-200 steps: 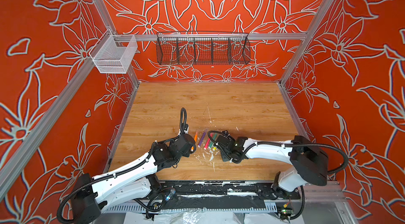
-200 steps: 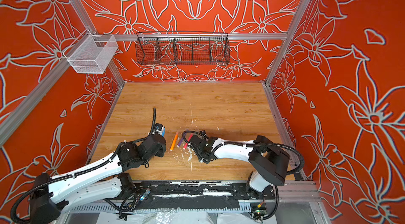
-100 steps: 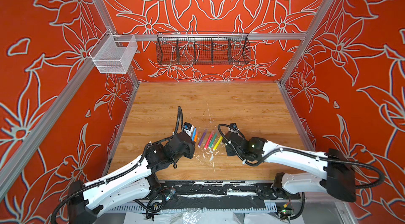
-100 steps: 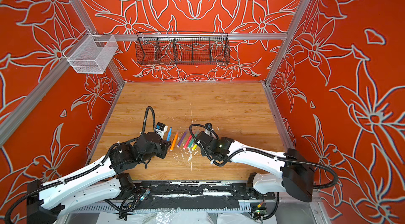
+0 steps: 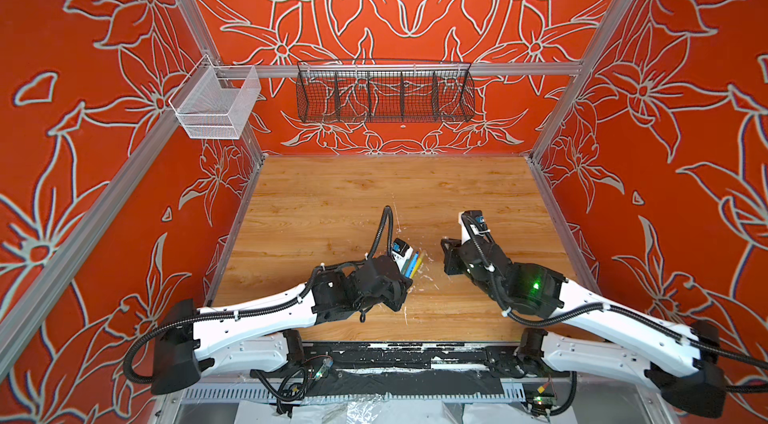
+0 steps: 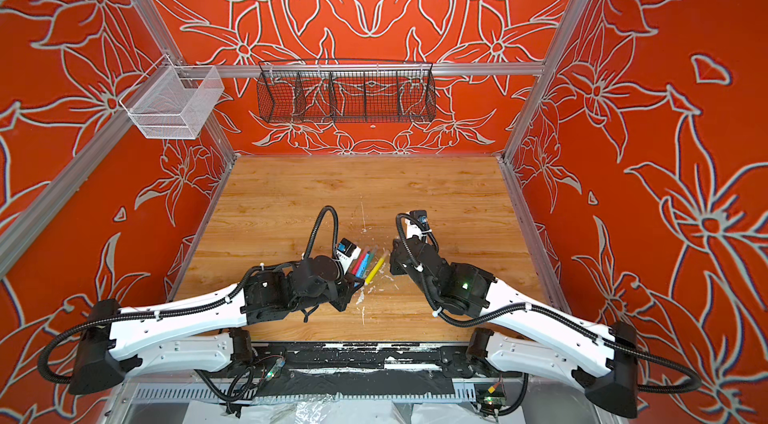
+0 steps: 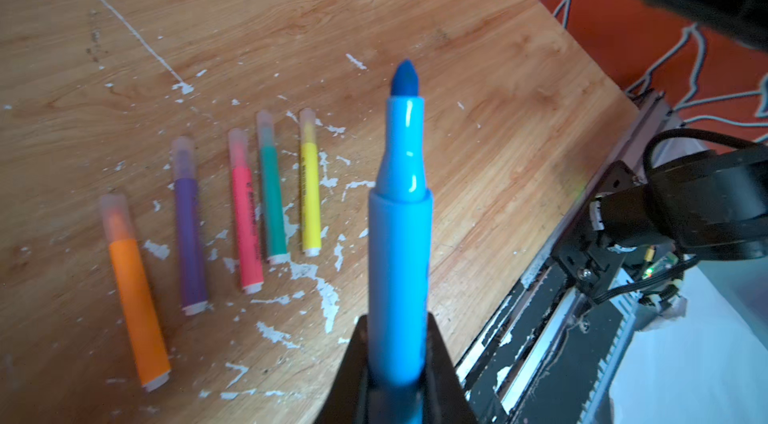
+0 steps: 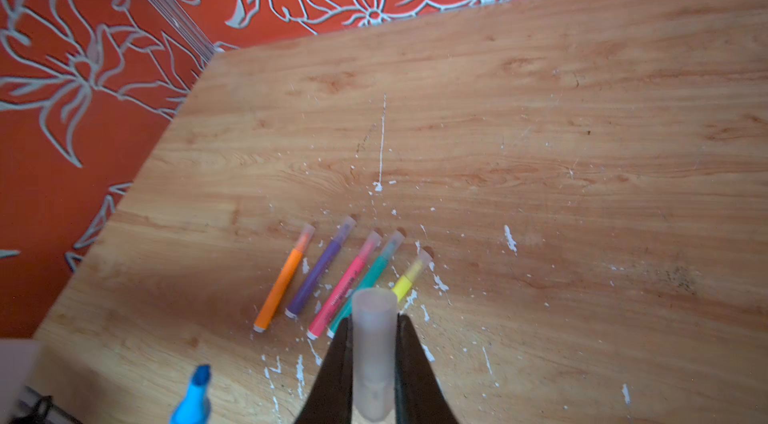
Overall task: Insert the pens into the pen caps
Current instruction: 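Carry the translucent cap over the blue marker's tip with the right gripper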
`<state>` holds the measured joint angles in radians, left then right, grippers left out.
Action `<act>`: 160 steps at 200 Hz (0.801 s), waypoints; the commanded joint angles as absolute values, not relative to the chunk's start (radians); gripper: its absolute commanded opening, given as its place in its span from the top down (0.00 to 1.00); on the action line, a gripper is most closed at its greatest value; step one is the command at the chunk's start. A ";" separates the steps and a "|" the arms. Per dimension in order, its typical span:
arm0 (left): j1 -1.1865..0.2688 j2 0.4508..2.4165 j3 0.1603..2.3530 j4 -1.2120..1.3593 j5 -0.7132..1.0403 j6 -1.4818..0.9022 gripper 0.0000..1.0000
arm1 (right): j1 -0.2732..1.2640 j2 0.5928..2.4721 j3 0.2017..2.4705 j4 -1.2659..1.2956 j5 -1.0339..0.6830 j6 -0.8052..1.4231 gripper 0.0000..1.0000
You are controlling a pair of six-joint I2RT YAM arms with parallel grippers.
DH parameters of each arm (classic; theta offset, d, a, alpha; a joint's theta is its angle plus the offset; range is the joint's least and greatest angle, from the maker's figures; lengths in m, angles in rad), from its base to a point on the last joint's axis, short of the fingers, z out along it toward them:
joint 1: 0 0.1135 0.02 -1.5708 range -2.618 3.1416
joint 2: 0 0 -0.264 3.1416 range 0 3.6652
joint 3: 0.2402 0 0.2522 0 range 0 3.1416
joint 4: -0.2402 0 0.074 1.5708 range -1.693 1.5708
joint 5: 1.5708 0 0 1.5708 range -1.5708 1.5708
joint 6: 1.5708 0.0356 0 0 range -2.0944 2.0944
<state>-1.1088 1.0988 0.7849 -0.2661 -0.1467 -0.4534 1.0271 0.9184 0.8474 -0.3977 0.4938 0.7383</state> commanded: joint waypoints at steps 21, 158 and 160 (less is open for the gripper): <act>-1.115 1.090 0.738 -0.114 -0.141 -0.493 1.00 | 1.003 0.910 0.811 -0.204 0.433 0.729 0.82; -1.112 1.202 0.767 -0.110 -0.229 -0.521 1.00 | 0.819 1.018 0.653 0.150 0.055 0.929 0.90; -1.111 1.202 0.767 -0.110 -0.229 -0.522 1.00 | 0.818 1.017 0.651 0.151 0.055 0.931 0.90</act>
